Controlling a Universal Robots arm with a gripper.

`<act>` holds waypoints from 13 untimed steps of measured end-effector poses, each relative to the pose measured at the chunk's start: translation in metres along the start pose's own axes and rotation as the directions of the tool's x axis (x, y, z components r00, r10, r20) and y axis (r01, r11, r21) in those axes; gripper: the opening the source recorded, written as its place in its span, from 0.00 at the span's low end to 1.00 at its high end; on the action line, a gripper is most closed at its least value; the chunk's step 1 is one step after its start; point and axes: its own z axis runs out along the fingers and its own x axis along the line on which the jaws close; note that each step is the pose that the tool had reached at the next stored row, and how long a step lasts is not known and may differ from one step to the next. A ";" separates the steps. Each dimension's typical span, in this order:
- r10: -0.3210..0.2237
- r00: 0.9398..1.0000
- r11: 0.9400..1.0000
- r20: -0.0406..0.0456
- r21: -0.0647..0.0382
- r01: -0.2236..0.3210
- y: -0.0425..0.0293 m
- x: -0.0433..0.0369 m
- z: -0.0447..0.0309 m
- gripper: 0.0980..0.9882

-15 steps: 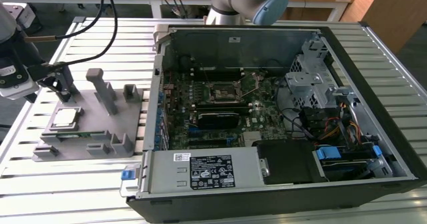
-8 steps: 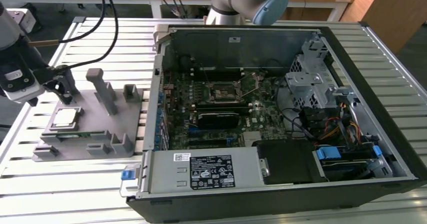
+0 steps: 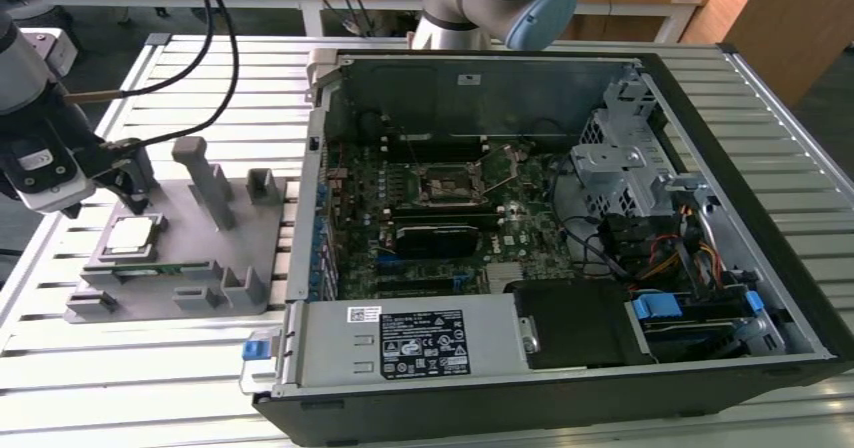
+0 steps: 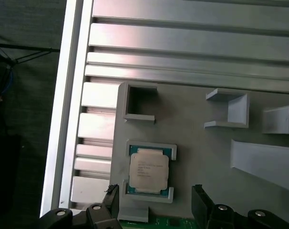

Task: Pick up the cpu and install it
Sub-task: 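Pick up the cpu and move it towards the insertion slot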

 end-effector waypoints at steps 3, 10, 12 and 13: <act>0.000 1.000 1.000 0.000 0.000 0.000 0.0001 0.0019 0.0043 0.68; 0.002 1.000 1.000 0.001 0.000 -0.002 0.0015 0.0049 0.0143 0.68; 0.008 1.000 1.000 0.001 0.000 -0.008 0.0013 0.0047 0.0175 0.68; 0.012 1.000 1.000 0.001 0.000 -0.012 0.0013 0.0048 0.0190 0.68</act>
